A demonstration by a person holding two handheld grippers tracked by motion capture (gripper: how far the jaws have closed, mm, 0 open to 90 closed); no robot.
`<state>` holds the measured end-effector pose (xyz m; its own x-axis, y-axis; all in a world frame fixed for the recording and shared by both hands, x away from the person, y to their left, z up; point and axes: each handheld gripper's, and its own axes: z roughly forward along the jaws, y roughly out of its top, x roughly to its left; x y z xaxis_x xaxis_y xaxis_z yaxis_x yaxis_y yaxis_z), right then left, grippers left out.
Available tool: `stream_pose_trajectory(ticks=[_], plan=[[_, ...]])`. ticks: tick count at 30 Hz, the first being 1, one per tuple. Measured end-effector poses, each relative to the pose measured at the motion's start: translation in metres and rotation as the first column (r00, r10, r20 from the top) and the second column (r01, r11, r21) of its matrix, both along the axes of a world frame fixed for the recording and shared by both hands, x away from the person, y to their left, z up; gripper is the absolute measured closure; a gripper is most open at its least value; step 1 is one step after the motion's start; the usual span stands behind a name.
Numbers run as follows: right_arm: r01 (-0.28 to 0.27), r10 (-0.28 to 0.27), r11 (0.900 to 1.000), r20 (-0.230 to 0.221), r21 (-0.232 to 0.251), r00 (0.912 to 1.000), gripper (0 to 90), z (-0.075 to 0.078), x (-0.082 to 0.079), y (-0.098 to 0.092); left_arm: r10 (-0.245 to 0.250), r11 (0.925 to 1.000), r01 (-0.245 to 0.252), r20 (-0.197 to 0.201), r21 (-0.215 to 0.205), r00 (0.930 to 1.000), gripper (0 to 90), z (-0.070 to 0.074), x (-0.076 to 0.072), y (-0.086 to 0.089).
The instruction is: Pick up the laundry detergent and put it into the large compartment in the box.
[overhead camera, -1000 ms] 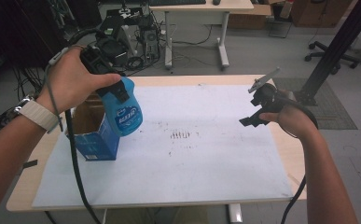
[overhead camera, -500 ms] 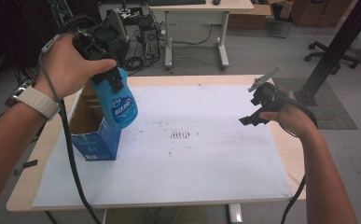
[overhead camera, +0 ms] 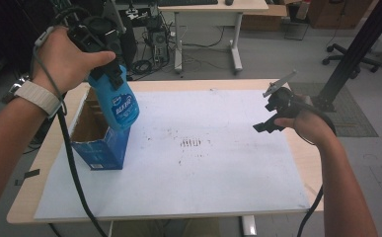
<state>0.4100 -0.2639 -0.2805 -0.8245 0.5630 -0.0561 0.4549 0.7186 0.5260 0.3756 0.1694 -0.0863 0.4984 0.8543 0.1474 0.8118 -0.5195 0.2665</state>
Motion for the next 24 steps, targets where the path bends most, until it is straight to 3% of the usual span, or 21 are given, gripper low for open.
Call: stream_pose_trajectory(ticks=[13,24], plan=[[-0.002,0.002,1.000,-0.002,-0.001,1.0000,7.8,-0.001,0.003,0.000,0.117,0.9931,-0.117,0.008,0.004,0.9931,37.8,0.014,0.010,0.022],[-0.007,0.007,1.000,-0.004,0.000,1.0000,7.8,-0.003,0.005,0.001,0.210,0.9777,-0.210,0.003,-0.001,0.9777,37.8,0.020,0.016,0.041]])
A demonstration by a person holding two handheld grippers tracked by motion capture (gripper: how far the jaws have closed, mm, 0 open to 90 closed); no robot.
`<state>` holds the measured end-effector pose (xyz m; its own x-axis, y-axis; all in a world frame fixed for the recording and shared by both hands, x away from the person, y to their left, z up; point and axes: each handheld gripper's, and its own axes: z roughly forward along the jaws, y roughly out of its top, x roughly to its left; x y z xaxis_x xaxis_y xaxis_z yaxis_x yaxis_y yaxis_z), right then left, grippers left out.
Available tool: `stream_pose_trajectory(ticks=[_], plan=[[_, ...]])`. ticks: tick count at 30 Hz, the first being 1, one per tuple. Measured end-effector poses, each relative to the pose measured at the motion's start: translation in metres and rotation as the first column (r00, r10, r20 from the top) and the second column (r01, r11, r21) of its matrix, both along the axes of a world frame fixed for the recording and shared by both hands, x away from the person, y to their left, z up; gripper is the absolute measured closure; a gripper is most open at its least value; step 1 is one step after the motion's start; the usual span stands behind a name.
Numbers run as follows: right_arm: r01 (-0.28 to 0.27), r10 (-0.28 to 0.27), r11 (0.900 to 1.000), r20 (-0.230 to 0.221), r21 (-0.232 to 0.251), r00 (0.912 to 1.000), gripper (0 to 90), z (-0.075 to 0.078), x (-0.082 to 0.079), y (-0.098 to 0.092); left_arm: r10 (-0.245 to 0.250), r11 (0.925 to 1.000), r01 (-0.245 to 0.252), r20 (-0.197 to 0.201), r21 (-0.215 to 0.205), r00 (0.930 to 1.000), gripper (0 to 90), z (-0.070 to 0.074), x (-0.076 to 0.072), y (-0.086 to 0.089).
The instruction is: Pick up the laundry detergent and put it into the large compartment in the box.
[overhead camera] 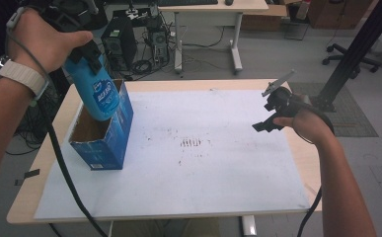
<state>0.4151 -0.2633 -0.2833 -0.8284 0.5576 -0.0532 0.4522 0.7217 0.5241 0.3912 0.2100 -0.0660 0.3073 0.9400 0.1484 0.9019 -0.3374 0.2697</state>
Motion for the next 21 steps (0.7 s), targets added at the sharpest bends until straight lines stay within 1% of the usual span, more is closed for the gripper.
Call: stream_pose_trajectory(ticks=[9,14,21], plan=[[0.002,-0.002,1.000,0.002,0.004,1.0000,7.8,0.000,0.001,0.000,0.056,0.9984,-0.056,0.001,0.003,0.9985,37.8,0.000,0.004,0.012],[0.001,-0.001,1.000,0.001,0.005,1.0000,7.8,-0.001,0.002,0.000,0.088,0.9961,-0.088,0.002,0.008,0.9961,37.9,-0.002,0.006,0.017],[0.002,-0.002,1.000,-0.003,0.006,1.0000,7.8,-0.002,0.002,-0.001,0.119,0.9927,-0.119,0.000,0.021,0.9929,37.9,-0.007,0.008,0.024]])
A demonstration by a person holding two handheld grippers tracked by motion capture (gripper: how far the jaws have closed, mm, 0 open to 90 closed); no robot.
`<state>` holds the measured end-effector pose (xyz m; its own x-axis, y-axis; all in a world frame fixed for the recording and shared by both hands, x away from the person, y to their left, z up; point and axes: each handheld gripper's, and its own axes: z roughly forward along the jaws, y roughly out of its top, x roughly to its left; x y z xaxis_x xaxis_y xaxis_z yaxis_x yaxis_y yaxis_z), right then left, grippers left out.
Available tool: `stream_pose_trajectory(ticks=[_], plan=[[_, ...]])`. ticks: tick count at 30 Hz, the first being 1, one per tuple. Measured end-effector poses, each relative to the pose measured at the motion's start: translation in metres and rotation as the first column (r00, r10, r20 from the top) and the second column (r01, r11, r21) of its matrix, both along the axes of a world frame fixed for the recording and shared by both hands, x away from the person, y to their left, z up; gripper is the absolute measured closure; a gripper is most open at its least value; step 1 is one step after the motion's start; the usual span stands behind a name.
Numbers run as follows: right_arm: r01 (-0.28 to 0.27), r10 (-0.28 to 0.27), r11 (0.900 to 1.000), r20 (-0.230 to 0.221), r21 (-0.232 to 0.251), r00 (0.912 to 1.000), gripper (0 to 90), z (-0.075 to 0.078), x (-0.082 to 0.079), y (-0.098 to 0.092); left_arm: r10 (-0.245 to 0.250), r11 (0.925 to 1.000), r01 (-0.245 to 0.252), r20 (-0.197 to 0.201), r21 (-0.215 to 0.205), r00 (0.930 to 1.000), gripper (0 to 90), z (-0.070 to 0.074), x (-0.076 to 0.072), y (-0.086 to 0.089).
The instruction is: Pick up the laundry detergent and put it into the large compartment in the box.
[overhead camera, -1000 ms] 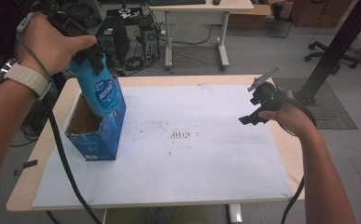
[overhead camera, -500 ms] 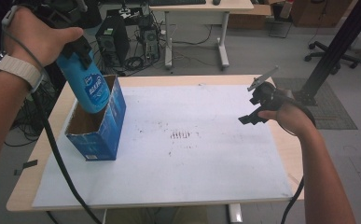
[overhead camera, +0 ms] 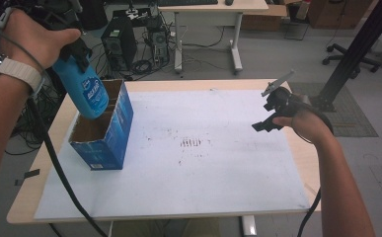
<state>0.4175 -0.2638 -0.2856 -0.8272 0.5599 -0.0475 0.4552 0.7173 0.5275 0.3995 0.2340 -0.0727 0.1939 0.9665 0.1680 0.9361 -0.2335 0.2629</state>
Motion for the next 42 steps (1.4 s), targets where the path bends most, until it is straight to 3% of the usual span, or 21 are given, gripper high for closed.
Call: stream_pose_trajectory(ticks=[15,18,42], plan=[[0.000,0.000,1.000,0.001,0.000,1.0000,7.7,-0.001,0.001,0.001,0.048,0.9988,-0.048,-0.008,-0.002,0.9988,37.9,-0.015,0.005,0.016],[-0.002,0.002,1.000,0.000,-0.002,1.0000,7.8,-0.001,0.001,0.001,0.037,0.9993,-0.037,-0.007,0.005,0.9993,37.9,-0.019,0.006,0.016],[0.007,-0.007,1.000,-0.004,0.004,1.0000,7.8,-0.005,0.001,-0.004,0.049,0.9988,-0.049,-0.049,0.005,0.9976,37.9,-0.073,0.016,0.017]])
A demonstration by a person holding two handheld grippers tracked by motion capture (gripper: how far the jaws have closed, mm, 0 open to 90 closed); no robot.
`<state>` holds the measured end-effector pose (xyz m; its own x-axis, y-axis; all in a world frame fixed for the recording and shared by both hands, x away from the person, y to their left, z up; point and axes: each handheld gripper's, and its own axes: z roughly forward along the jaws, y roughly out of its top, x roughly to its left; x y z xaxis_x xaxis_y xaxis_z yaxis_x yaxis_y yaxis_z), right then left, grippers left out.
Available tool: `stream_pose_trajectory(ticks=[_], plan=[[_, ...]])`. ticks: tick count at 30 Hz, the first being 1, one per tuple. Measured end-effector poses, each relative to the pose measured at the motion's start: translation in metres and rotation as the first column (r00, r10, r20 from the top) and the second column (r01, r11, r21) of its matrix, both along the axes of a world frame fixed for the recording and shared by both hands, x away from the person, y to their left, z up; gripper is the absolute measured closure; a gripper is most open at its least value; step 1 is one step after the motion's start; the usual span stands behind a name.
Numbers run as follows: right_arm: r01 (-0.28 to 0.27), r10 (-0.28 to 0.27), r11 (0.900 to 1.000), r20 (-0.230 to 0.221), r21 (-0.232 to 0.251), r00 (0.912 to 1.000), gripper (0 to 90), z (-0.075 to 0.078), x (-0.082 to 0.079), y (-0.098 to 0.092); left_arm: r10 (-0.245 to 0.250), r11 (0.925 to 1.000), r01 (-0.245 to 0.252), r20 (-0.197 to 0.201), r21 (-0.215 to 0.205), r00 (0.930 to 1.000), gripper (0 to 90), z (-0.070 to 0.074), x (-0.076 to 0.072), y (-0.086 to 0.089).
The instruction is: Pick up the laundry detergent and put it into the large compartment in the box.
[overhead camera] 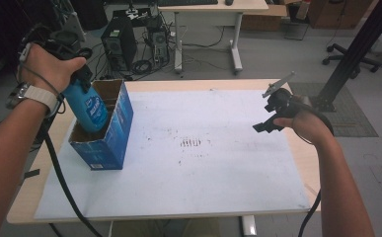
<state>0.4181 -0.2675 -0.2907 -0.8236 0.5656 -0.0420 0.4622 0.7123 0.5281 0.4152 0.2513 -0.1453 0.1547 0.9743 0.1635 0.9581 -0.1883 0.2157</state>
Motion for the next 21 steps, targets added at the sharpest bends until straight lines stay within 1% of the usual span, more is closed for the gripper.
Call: stream_pose_trajectory(ticks=[2,5,7,14,18,21], plan=[[0.001,-0.001,1.000,0.000,0.000,1.0000,7.8,0.000,0.000,-0.001,-0.002,1.0000,0.002,-0.009,0.004,1.0000,37.9,-0.006,0.001,-0.001],[0.002,-0.002,1.000,-0.001,0.002,1.0000,7.8,-0.001,0.000,-0.001,-0.003,1.0000,0.003,-0.007,0.008,1.0000,37.9,-0.012,0.002,-0.001],[0.001,-0.001,1.000,-0.002,0.000,1.0000,7.8,-0.002,-0.001,-0.002,-0.003,0.9999,0.003,-0.013,0.011,0.9999,37.9,-0.017,0.002,-0.001],[0.005,-0.005,1.000,-0.002,0.003,1.0000,7.8,-0.002,-0.001,-0.002,-0.002,0.9999,0.002,-0.009,0.016,1.0000,37.9,-0.027,0.004,-0.001],[0.005,-0.005,1.000,-0.003,0.000,1.0000,7.7,-0.002,-0.001,-0.002,-0.004,0.9999,0.005,-0.012,0.016,0.9999,37.9,-0.033,0.004,-0.001],[0.004,-0.004,1.000,-0.004,0.000,1.0000,7.7,-0.003,-0.001,-0.002,-0.006,0.9997,0.007,-0.015,0.023,0.9999,37.9,-0.038,0.005,-0.002]])
